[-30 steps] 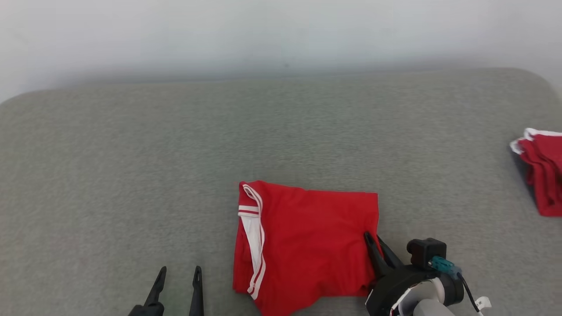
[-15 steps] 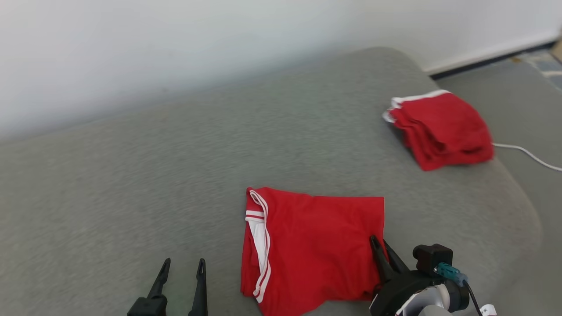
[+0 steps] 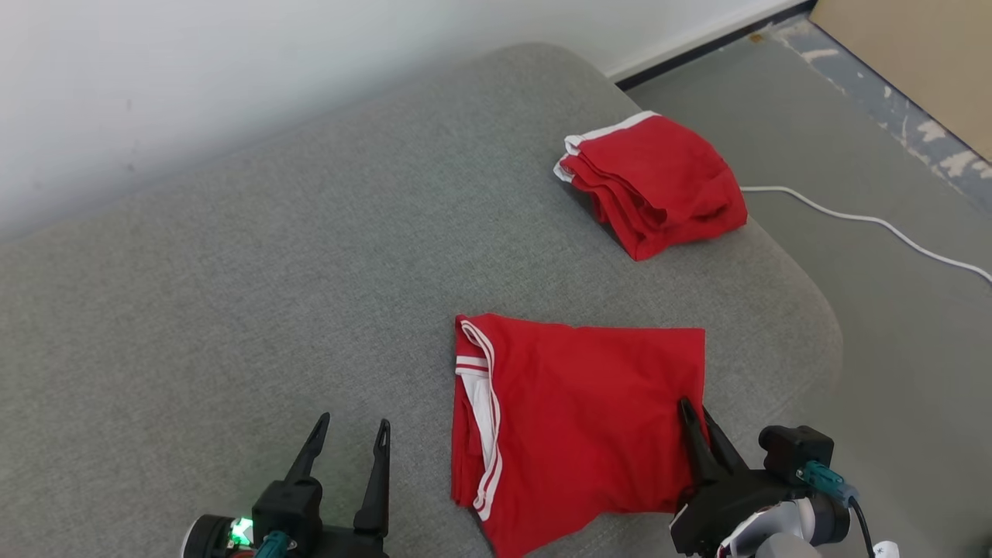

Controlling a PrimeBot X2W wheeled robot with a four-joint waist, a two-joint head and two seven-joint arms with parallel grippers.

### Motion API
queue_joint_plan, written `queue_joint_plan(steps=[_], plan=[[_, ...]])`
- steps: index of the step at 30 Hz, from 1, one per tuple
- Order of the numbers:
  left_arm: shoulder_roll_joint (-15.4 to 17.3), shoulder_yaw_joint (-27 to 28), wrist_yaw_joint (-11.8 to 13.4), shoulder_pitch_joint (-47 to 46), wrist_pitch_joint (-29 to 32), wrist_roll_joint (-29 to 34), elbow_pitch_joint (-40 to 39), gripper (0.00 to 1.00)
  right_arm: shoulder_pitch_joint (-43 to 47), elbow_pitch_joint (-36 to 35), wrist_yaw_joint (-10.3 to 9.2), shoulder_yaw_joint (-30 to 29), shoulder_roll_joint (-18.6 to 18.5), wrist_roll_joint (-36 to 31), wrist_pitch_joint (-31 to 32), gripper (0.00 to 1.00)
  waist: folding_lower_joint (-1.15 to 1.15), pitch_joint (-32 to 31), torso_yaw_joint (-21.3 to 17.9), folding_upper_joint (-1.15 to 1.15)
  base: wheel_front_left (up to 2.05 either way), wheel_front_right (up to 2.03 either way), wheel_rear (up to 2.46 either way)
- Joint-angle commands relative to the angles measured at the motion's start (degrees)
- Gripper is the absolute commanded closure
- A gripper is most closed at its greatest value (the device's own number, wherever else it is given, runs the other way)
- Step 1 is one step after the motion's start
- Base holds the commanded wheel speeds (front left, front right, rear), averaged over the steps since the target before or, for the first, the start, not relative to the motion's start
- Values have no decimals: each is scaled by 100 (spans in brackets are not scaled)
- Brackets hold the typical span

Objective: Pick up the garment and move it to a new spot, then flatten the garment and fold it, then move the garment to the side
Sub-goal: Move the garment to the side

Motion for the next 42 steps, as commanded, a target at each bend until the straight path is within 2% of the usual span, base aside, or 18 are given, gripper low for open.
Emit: queue_joint_plan(steps=[1, 8, 15, 23, 25, 32, 42], plan=[[16, -6, -1, -74, -15, 37, 12, 0, 15, -80, -19, -17, 39, -76, -23, 100, 0, 163, -93, -1, 0, 0, 0], [16, 73, 20, -54, -15, 122, -43, 0, -359, -283, -18, 251, 100, -141, -23, 100, 0, 324, -80, -1, 0, 0, 0], [17, 310, 32, 96, -15, 280, -167, 0, -1279, -196, -18, 667, -11, -299, -9, 100, 0, 473, -54, -1, 0, 0, 0], [24, 326, -41, -67, -16, 442, -205, 0, -2480, 314, -19, 574, -194, -691, -10, 100, 0, 719, 346, -1, 0, 0, 0], [25, 325, -55, -129, -15, 491, -219, 0, -2962, 604, -19, 384, -377, -875, -13, 100, 0, 807, 522, -1, 0, 0, 0], [18, 335, -38, -267, -15, 502, -263, 0, -3776, 1396, -19, -273, -924, -1475, -18, 100, 0, 970, 867, -1, 0, 0, 0], [27, 276, -39, -414, -15, 568, -278, 0, -4395, 2285, -19, -1521, -1920, -2482, 69, 100, 0, 1184, 1265, -1, 0, 0, 0]])
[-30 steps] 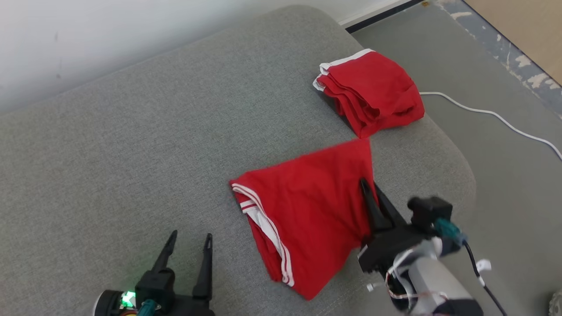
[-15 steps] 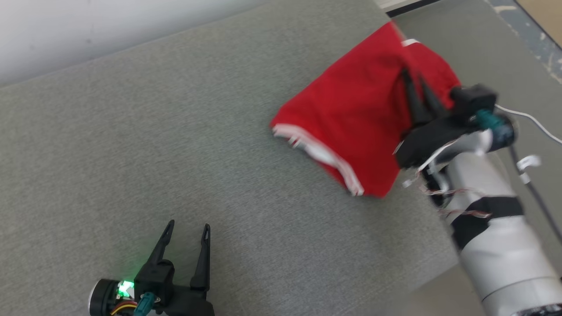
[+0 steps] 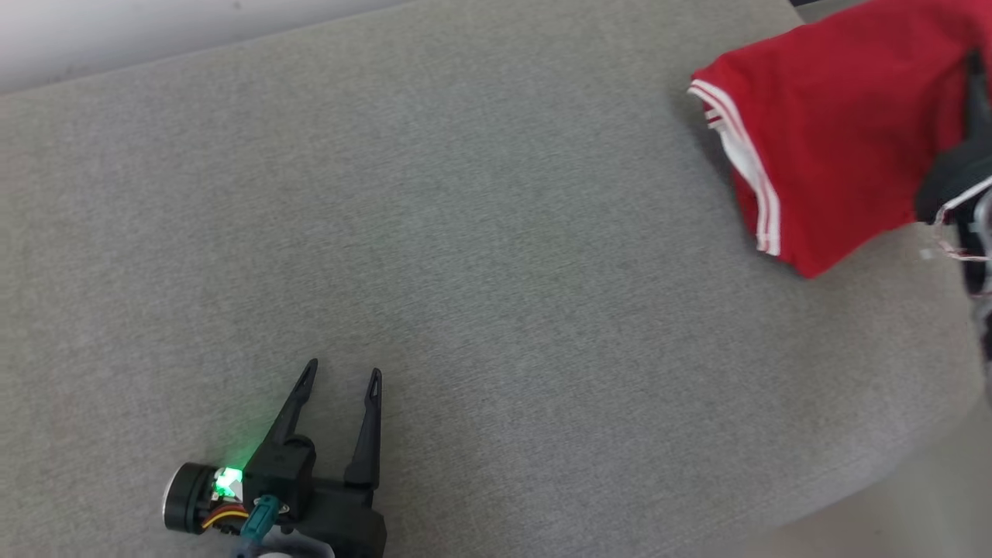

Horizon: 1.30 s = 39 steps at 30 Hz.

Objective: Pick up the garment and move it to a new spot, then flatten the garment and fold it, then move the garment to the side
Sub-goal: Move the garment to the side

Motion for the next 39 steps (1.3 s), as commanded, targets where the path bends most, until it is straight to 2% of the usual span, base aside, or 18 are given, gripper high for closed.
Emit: queue_joint_plan(steps=[1, 3, 4, 5, 6, 11, 16, 20, 28, 32, 39], plan=[[32, 23, 21, -65, -15, 48, 14, 0, -65, 69, -19, -135, -90, -108, 26, 100, 0, 103, 154, 0, 0, 0, 0], [38, 21, 23, -93, -15, 63, 9, 0, -102, 132, -19, -405, -241, -351, 77, 100, 0, 138, 237, 0, 0, 0, 0], [42, 29, 26, -93, -15, 68, 7, 0, -104, 142, -19, -570, -290, -472, 86, 88, 0, 151, 273, 0, 0, 0, 0], [48, 38, 31, -87, -14, 70, 11, 0, -98, 110, -19, -722, -338, -625, 72, 56, 0, 162, 302, 0, 0, 0, 0], [50, 45, 41, -83, -14, 76, 13, 0, -84, 66, -19, -910, -361, -751, 59, 0, 0, 171, 330, 0, 0, 0, 0], [66, 114, 122, -15, -12, 80, 65, 0, 76, -61, -19, -1652, -153, -1383, 69, 0, 0, 137, 413, 0, 0, 0, 0], [57, 120, 158, 65, -12, 62, 41, 0, 247, -268, -19, -1766, 251, -1674, -58, 0, 0, 3, 456, 0, 0, 0, 0], [42, 153, 201, 89, -14, 23, 5, 0, 384, -621, -19, -1527, 638, -1562, -86, 0, 0, -102, 476, 0, 0, 0, 0], [30, 289, 249, 306, -15, -82, -8, 0, 1604, -1848, -19, -265, 1456, -531, -86, 0, 0, -448, 625, 0, 0, 0, 0], [26, 338, 280, 410, -15, -111, 22, 0, 2179, -2230, -19, 201, 1577, 20, -86, 0, 0, -576, 758, 0, 0, 0, 0], [17, 430, 345, 615, -15, -239, -22, 0, 3090, -2591, -19, 580, 1829, 442, -87, 0, 0, -790, 1028, 0, 0, 0, 0]])
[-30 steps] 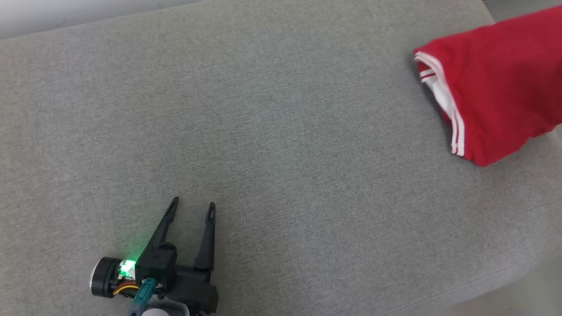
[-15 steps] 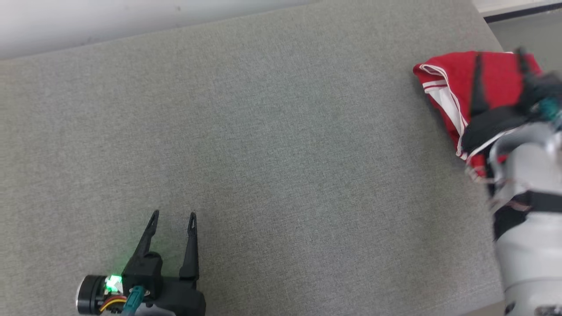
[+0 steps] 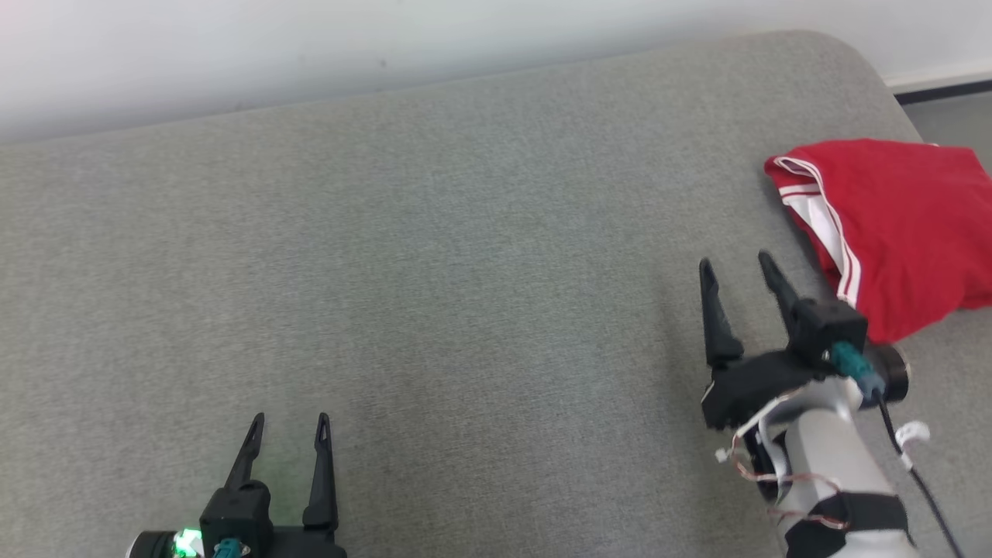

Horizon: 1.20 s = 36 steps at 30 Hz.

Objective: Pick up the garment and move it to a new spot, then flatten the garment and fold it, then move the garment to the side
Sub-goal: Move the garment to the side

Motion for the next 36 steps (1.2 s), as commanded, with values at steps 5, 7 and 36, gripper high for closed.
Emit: queue_joint_plan(steps=[5, 7, 36], plan=[[-1, 59, 60, 170, -15, -101, -44, 0, 558, -154, -19, 30, 180, 250, -21, 0, 1, -243, 306, 0, 0, 0, 0], [-2, 67, 71, 228, -15, -138, -39, 0, 704, -122, -19, 41, 217, 336, -21, 0, 1, -302, 371, 0, 0, 0, 0], [-3, 353, -148, 689, -15, -459, 313, 0, 1743, -470, -19, 160, 280, 428, -22, 0, 1, -1167, 615, 0, 0, 0, 0]])
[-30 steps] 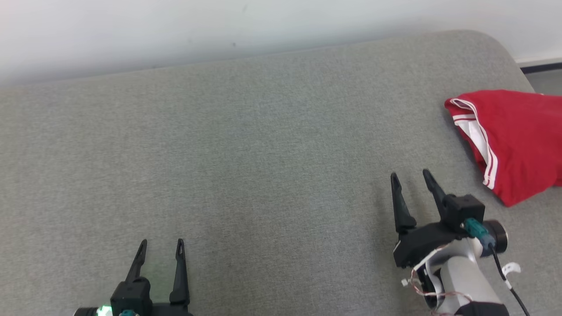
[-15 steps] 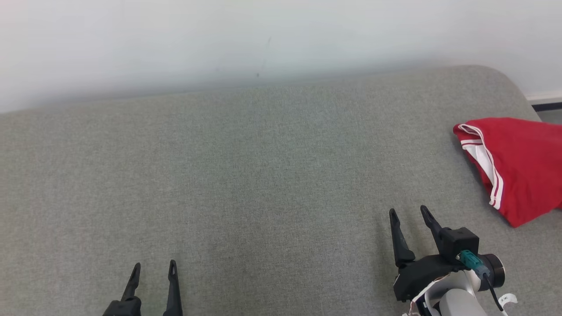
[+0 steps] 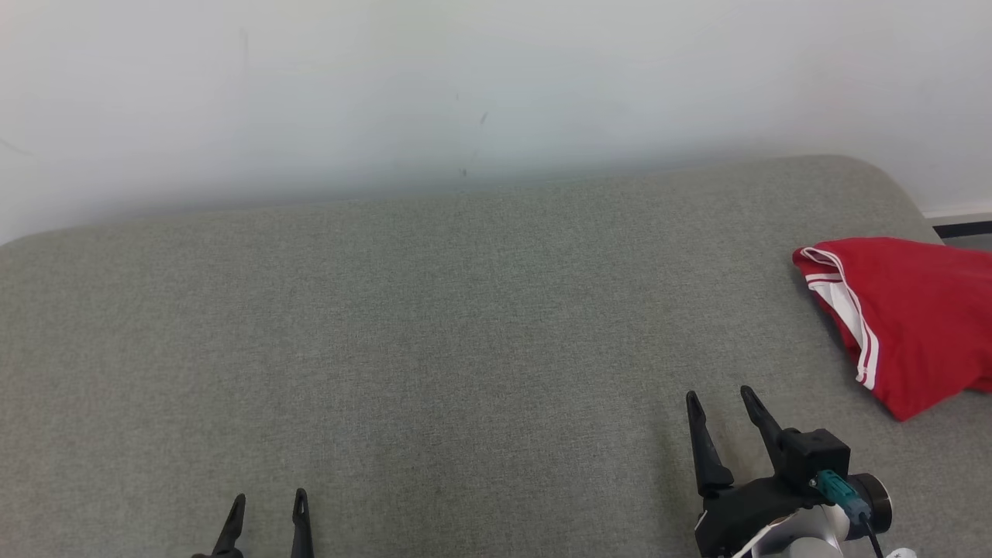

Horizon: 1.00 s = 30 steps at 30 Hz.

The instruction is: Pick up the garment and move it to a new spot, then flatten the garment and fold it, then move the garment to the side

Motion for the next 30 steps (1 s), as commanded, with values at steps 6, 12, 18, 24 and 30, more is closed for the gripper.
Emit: queue_joint_plan(steps=[6, 12, 18, 24, 30], plan=[[-1, 85, 16, 75, -15, -8, -171, 0, 166, -345, -20, -11, 9, -132, -22, 0, 1, -59, 50, 0, 0, 0, 0], [-1, 155, 54, 130, -15, 6, -253, 0, 238, -419, -20, 23, 9, -184, -22, 0, 1, -73, 39, 0, 0, 0, 0], [-1, 179, 49, 90, -15, 3, -244, 0, 256, -409, -20, 59, 10, -183, -22, 0, 1, -27, 57, 0, 0, 0, 0], [-1, 142, 81, 115, -15, -37, -231, 0, 244, -322, -20, 101, 10, -178, -22, 0, 1, 3, 64, 0, 0, 0, 0], [-1, 110, 95, 140, -15, -53, -235, 0, 222, -237, -20, 148, 10, -128, -22, 0, 1, 13, 65, 0, 0, 0, 0]])
